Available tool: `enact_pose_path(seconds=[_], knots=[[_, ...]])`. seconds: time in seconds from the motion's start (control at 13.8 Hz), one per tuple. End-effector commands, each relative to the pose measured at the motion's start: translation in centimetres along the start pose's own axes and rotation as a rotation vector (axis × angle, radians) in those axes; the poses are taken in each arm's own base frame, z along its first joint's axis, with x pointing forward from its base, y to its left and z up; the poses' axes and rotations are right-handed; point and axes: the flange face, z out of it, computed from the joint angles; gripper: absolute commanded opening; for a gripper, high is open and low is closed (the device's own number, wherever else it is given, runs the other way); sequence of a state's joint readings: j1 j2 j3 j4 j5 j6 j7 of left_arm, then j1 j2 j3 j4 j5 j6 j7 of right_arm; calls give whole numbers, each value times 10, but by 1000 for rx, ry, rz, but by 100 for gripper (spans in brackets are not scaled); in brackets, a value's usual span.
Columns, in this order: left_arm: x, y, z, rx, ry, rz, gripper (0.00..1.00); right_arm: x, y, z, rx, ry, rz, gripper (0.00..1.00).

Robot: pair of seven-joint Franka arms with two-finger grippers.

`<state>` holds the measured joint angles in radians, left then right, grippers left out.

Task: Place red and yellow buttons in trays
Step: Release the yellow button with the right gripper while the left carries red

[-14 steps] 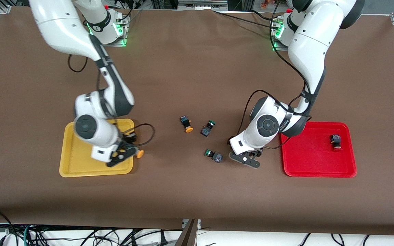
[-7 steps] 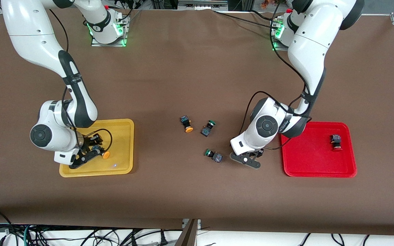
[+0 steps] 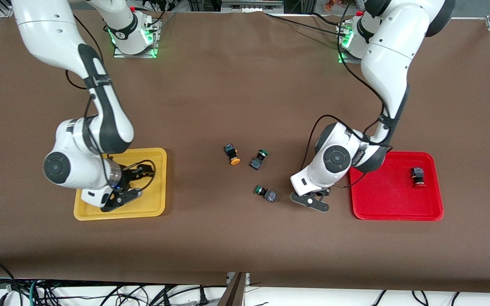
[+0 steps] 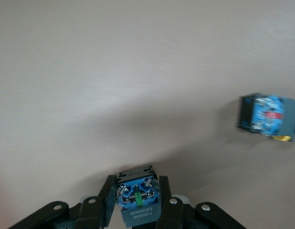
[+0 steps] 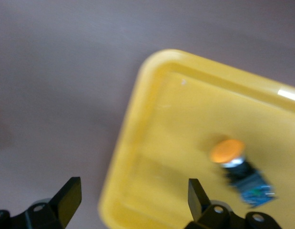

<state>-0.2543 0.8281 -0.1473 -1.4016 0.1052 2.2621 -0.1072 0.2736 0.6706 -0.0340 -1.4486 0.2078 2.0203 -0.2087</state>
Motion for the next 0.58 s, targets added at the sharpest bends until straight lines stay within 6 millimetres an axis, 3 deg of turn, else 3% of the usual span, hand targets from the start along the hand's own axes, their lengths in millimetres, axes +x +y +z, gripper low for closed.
enact_pose_path(seconds=[0.0, 0.07, 0.22, 0.36, 0.43, 0.51], knots=[[-1, -63, -51, 19, -17, -18, 22, -1, -94, 17, -3, -36, 118, 99], [-4, -88, -63, 21, -27, -39, 22, -3, -132, 28, -8, -34, 127, 99], [-10, -107, -84, 30, -60, -60, 22, -9, -200, 48, -15, -13, 178, 99], [-20, -141, -84, 43, -102, -101, 23, -17, -234, 86, -22, 7, 226, 99], [-31, -178, -78, 42, -118, -140, 23, -26, -253, 105, -28, 20, 224, 99], [-42, -211, -72, 30, -126, -124, 23, -31, -260, 115, -29, 31, 231, 99]])
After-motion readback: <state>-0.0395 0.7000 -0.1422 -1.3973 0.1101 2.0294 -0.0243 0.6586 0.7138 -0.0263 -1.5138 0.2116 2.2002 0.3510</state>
